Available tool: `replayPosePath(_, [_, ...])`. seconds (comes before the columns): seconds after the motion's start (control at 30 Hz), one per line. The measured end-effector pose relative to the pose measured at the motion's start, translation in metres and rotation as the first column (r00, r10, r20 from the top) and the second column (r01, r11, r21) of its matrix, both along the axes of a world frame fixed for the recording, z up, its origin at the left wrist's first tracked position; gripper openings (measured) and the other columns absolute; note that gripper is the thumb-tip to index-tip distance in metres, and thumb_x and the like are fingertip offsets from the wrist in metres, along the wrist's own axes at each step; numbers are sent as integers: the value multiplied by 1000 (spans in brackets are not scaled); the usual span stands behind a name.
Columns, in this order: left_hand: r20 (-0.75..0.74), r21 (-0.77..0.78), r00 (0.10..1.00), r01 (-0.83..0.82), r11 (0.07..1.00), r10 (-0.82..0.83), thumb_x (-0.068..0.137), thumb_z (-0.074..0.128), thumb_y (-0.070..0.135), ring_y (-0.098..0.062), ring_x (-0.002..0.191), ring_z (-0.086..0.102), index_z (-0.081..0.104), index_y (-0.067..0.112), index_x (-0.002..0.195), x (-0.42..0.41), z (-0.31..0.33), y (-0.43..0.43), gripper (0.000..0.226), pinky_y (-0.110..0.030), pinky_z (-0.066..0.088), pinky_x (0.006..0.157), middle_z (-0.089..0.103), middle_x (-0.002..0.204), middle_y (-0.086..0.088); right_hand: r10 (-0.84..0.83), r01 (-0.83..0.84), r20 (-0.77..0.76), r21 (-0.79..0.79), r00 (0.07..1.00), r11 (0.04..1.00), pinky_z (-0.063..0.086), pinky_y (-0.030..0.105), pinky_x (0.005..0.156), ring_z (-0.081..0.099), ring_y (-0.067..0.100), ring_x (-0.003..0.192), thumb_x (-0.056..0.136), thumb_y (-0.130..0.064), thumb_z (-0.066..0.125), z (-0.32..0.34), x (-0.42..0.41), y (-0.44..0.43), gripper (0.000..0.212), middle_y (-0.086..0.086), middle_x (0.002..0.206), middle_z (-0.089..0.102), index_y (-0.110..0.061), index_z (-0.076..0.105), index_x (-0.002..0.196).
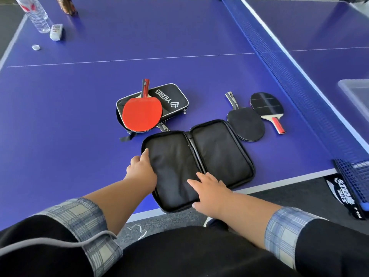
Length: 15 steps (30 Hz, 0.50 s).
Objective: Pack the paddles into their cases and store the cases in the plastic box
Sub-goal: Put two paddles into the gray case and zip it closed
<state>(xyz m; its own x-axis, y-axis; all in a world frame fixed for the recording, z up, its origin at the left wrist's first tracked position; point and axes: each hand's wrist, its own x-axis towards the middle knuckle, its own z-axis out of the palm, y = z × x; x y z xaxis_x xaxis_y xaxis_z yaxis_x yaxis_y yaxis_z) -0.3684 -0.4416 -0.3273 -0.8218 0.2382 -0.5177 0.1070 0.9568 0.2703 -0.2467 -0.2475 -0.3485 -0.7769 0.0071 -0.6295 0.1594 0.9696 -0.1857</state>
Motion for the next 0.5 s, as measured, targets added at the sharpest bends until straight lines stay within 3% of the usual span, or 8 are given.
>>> replayPosePath(0.1, [-85, -44, 976, 198, 979, -201, 97, 46, 20, -30, 146, 16, 7, 39, 156, 9, -4, 10, 74, -48, 39, 106, 7, 164, 0, -99, 97, 58, 29, 993, 995, 18, 63, 117, -3, 37, 153, 89, -50, 57, -4, 1, 8, 87, 4, 168, -5, -36, 6, 158])
replayPosePath(0.2, [-82, -109, 887, 445, 889, -454, 100, 43, 33, -29, 151, 4, 6, 39, 156, 8, -22, 25, 68, -46, 21, 117, 2, 166, -1, -114, 122, 124, -64, 986, 990, 24, 51, 120, 5, 36, 153, 87, -52, 60, -6, 3, 16, 93, 6, 169, -7, -35, 4, 159])
replayPosePath(0.37, [-90, -132, 790, 594, 793, -606, 101, 40, 40, -31, 152, 3, 7, 37, 156, 11, -32, 67, 64, -46, 15, 120, 3, 167, -3, -134, 145, 65, -232, 989, 962, 23, 38, 121, 18, 23, 153, 86, -50, 61, 0, 4, 30, 90, 5, 169, 5, -31, 13, 160])
replayPosePath(0.5, [-104, -137, 720, 673, 727, -686, 102, 39, 41, -30, 152, 4, 7, 36, 156, 7, -31, 103, 64, -46, 16, 120, 3, 166, -5, -187, 174, -69, -170, 980, 970, 26, 46, 119, 20, 26, 151, 92, -46, 56, 5, 3, 59, 76, 3, 167, 16, -29, 23, 158])
